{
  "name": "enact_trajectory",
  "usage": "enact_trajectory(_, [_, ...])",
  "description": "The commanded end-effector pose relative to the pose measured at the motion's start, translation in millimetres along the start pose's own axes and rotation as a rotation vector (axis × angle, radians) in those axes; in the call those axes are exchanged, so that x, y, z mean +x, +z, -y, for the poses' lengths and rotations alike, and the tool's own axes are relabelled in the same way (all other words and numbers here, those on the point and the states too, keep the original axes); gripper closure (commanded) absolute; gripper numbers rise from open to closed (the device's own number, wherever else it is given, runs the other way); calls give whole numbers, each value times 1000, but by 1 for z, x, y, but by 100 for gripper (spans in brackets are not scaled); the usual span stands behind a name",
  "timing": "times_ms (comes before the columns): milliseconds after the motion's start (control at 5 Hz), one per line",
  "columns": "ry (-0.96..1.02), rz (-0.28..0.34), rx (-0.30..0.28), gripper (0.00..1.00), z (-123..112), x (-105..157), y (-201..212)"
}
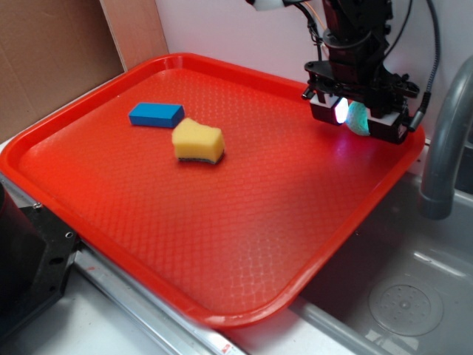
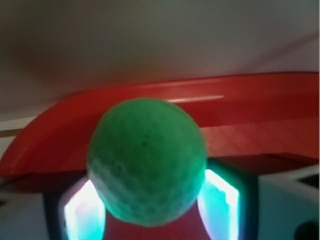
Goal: Grab the green ball.
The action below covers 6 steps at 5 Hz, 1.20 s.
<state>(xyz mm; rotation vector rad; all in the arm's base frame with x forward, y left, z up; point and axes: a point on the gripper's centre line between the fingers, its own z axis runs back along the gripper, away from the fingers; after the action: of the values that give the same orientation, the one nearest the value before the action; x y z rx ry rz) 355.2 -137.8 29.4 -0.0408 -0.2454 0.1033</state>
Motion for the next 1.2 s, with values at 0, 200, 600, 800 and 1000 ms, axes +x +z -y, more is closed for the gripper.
enact_trajectory(0, [17, 80, -41, 100, 8, 21, 11])
enact_trajectory(200, [26, 101, -31, 100, 3, 19, 16])
enact_trajectory(600, [29, 5, 28, 100, -42, 2, 66])
enact_trajectory(800, [27, -14, 23, 100, -75, -27, 107])
enact_trajectory(1000, [121, 8, 25, 100, -102, -61, 143])
